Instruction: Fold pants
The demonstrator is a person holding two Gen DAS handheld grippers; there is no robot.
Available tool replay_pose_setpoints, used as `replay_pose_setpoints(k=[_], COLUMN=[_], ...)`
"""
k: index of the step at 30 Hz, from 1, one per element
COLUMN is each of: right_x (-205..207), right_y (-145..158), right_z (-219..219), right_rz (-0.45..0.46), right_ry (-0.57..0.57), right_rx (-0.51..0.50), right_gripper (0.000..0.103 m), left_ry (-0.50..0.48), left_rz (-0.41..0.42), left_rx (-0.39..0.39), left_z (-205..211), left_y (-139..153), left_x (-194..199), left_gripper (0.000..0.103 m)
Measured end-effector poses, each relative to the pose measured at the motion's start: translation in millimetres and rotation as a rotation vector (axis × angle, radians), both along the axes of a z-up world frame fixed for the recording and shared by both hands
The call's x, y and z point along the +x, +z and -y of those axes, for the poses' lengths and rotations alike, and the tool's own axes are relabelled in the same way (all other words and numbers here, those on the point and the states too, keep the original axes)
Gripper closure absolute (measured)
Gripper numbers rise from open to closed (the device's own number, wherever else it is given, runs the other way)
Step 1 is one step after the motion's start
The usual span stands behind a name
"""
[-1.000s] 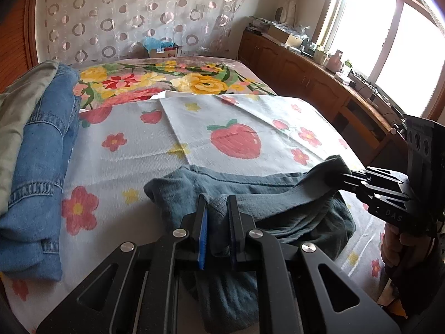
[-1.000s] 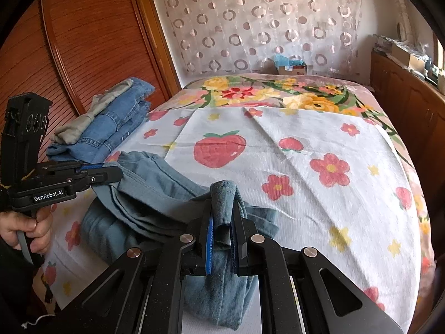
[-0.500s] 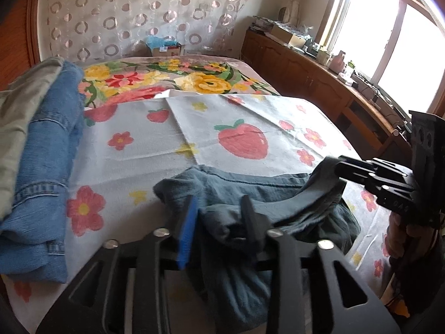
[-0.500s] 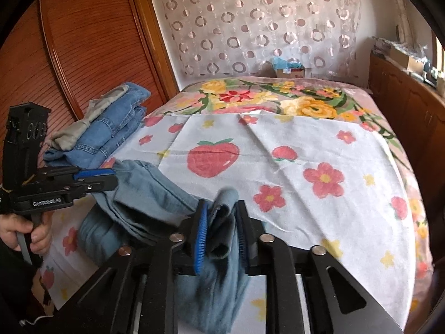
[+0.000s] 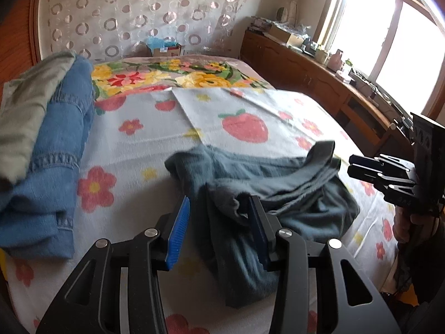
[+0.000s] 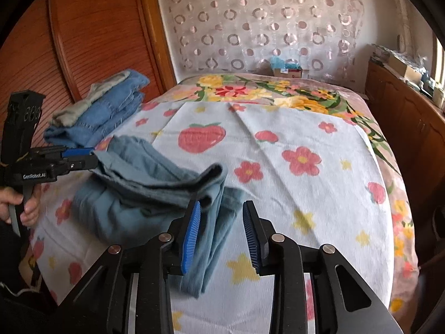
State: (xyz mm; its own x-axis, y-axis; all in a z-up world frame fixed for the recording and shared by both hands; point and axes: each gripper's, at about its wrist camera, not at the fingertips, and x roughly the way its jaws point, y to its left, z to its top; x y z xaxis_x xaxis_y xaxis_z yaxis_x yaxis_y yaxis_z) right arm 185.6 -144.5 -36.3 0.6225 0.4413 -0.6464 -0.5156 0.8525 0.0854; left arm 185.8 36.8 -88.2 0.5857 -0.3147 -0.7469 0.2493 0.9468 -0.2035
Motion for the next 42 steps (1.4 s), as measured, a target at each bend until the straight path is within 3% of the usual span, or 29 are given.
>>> replay_pose_setpoints(k=[8, 14, 16, 17, 23, 33, 36, 38, 42], right_x=[14.8, 31.9, 39.7, 44.5, 59.9, 60.7, 60.7, 59.7, 55.1], right_y=[-3.9, -3.1, -4.0, -4.4, -7.2, -8.3, -5.9, -5.8, -0.7], right_z=[-18.9, -31.3, -32.9, -33.9, -28.7, -32.5, -31.0, -29.1, -24.5], right_rz=[-0.002, 0.007, -0.003, -0.007, 0.0, -0.018, -0.016, -0.013, 0.005], right_ry=[0.056, 0.122, 0.13, 0.131, 0.033, 0.009, 0.009, 0.007, 0.005], right_rx=[-0.066, -0.058, -0.051, -0.039, -0.031, -0.042, -0.038, -0.036, -0.01], right_gripper=[0.068, 0.069, 0.09, 0.091, 0.095, 0.095, 0.095, 0.095, 0.095], left_ry=[-0.009, -0.012, -0.013, -0.012, -0.009, -0.072, -0.081, -0.077, -0.053], left_rz=[0.016, 0.016, 0.016, 0.016, 0.031, 0.032, 0.03, 0.037, 0.099], left_rx=[-0.02, -0.022, -0.019, -0.019, -0.032, -0.016, -0.001, 0.006, -0.001], left_z=[-1.9, -3.0, -2.9, -3.0, -4.9, 12.2, 16.3, 16.9, 15.7], left_y=[6.0, 7.5, 6.8, 6.7, 9.4, 1.7, -1.2, -1.2, 15.7], left_x=[-6.3, -8.4, -8.2, -8.2, -5.8, 18.7, 25.2, 27.5, 27.2], left_gripper=[0.058, 0.052, 0.052, 0.052, 0.052, 0.052, 0.067, 0.09, 0.092])
